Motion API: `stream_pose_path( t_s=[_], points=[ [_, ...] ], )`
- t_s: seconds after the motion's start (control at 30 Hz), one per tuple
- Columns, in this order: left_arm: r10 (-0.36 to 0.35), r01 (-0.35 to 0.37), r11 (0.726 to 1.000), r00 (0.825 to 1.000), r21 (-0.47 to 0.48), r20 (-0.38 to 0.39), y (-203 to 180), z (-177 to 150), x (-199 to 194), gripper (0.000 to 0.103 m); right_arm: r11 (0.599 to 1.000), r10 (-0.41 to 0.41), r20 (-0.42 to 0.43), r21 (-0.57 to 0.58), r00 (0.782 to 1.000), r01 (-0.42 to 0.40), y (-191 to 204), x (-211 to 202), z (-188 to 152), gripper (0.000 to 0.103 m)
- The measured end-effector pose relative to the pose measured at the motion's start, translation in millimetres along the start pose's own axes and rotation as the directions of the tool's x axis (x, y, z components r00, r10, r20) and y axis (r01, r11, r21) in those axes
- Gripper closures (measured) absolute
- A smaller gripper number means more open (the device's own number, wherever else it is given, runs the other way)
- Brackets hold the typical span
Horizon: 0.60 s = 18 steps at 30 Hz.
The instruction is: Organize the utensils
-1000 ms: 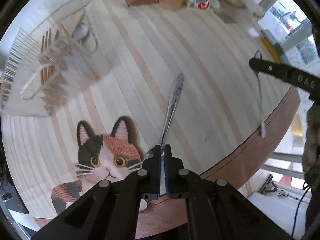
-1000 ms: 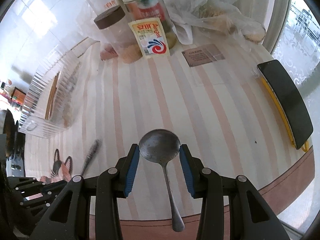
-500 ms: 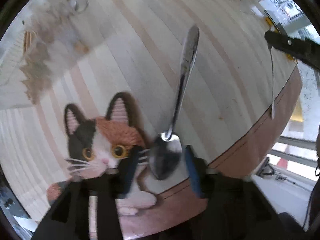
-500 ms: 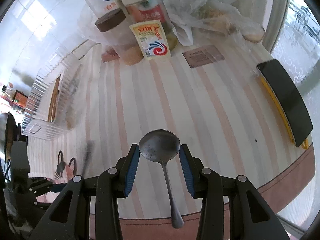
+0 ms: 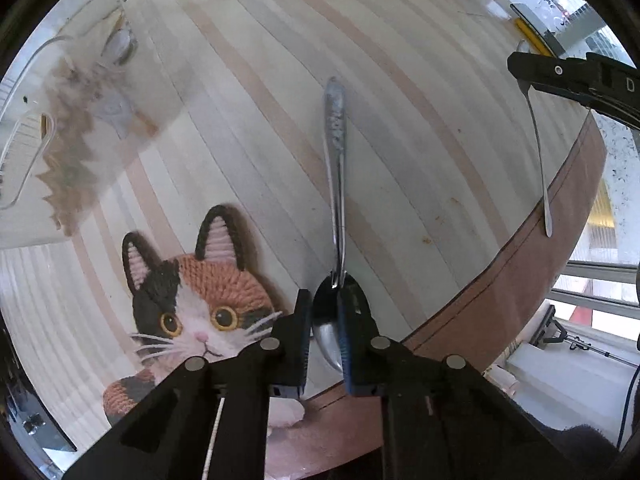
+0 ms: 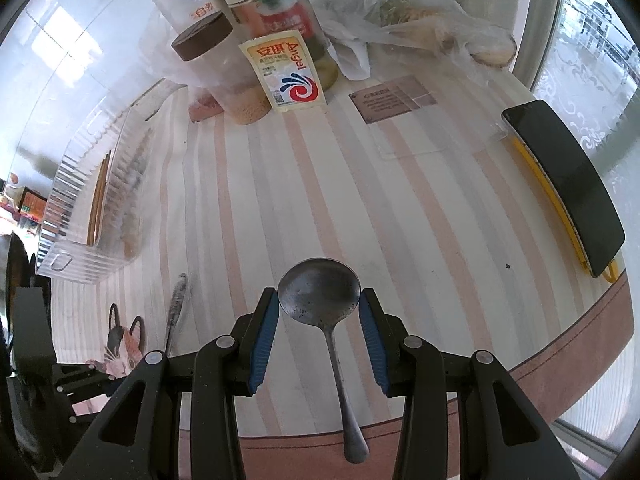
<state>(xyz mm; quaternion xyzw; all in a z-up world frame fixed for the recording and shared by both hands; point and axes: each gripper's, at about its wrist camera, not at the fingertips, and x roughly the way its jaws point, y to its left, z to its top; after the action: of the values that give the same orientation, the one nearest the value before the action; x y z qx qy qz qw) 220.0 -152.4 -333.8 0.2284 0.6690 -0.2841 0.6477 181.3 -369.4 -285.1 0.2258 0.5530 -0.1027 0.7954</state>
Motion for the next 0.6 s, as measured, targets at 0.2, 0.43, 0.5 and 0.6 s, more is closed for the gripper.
stream_pose_path(
  t_s=[0.2, 0.43, 0.5, 0.6],
  points=[
    [-0.006, 0.006, 1.000, 1.000, -0.013, 0.024, -5, -2, -12, 0.100, 1.000, 0.003, 0.011, 0.010, 1.000, -0.003, -3, -4, 1, 0.060],
    [-0.146, 0.143, 0.985, 0.989, -0.099, -0.030, 3, -1, -6, 0.075, 0.999, 0.002, 0.007, 0.034, 1.000, -0.002, -7, -4, 1, 0.060],
    [-0.153, 0.148, 0.984, 0.987, -0.097, -0.041, 0, -2, -5, 0.057, 0.999, 0.001, 0.007, 0.039, 1.000, -0.001, -8, -4, 1, 0.060],
    [-0.127, 0.123, 0.990, 0.990, -0.075, -0.059, -15, -2, -4, 0.056, 0.999, -0.002, 0.008, 0.045, 1.000, 0.001, -11, -4, 0, 0.060]
  ],
)
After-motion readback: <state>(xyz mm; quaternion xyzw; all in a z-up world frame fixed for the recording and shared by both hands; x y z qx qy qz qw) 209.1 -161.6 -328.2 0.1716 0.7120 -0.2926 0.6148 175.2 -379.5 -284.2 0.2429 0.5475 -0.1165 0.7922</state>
